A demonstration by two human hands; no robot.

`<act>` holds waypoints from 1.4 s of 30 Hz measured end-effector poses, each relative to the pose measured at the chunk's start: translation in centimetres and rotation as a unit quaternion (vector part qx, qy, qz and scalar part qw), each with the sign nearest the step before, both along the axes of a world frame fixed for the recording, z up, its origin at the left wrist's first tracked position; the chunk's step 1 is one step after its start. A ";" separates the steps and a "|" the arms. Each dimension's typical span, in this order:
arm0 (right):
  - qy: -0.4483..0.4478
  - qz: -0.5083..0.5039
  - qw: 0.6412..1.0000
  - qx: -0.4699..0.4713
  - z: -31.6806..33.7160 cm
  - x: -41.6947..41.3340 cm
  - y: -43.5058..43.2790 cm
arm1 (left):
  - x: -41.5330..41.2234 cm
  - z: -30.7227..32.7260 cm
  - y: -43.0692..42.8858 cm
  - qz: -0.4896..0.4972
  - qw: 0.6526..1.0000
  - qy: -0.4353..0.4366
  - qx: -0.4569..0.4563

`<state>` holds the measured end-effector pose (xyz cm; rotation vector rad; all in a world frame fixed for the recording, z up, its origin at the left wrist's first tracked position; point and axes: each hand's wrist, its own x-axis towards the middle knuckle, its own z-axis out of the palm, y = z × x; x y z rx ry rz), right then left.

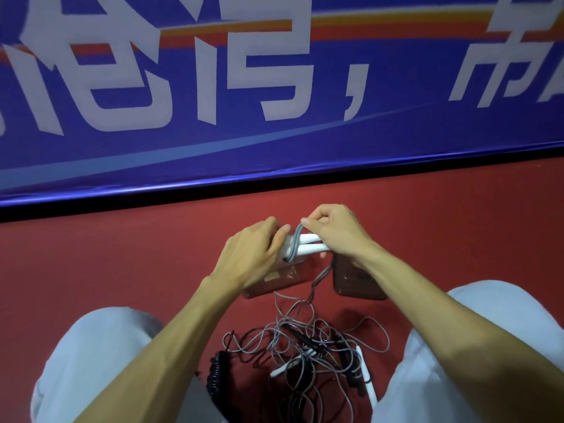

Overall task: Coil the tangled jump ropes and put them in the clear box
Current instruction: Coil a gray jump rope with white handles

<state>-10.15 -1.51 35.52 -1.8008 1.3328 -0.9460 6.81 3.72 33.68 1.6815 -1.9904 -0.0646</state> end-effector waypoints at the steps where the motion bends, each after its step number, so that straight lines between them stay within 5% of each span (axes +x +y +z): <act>1: -0.007 -0.016 1.000 -0.003 0.2 -0.3 -0.1 | 0.1 0.0 0.0 -0.015 0.999 0.028 0.004; 3: -0.027 -0.034 0.999 0.011 0.3 -0.7 -0.4 | 0.2 -0.3 0.2 -0.070 0.996 0.051 0.016; 9: -0.035 -0.030 0.997 0.058 0.0 -0.6 -0.2 | -0.1 -1.5 0.6 -0.115 0.991 -0.057 -0.024; 12: -0.043 -0.001 0.992 0.120 0.6 -1.3 -0.6 | 0.0 -0.9 0.6 -0.162 0.984 0.060 0.037; 16: -0.197 0.021 0.939 0.282 1.4 -1.8 -0.8 | 0.7 0.0 0.5 -0.191 0.953 0.213 0.097; 20: -0.307 0.098 0.891 0.321 1.6 -1.5 -0.6 | 0.8 1.0 0.5 -0.153 0.882 0.432 0.108; 22: -0.277 0.150 0.898 0.307 1.7 -1.1 -0.2 | 0.6 1.3 0.2 -0.124 0.840 0.518 0.106; 27: -0.091 0.263 0.928 0.249 1.4 -0.4 1.4 | 1.0 1.0 -0.8 -0.022 0.814 0.571 0.104; 32: 0.209 0.301 0.901 0.234 0.0 -0.7 1.8 | 1.4 0.1 -1.2 0.020 0.851 0.519 0.083; 37: 0.308 0.255 0.916 0.026 1.1 -1.8 0.8 | 2.9 -0.6 -1.9 -0.003 0.886 0.451 0.107; 42: 0.267 0.254 0.919 -0.139 2.2 -2.6 0.7 | 3.5 -1.1 -2.0 -0.047 0.946 0.299 0.115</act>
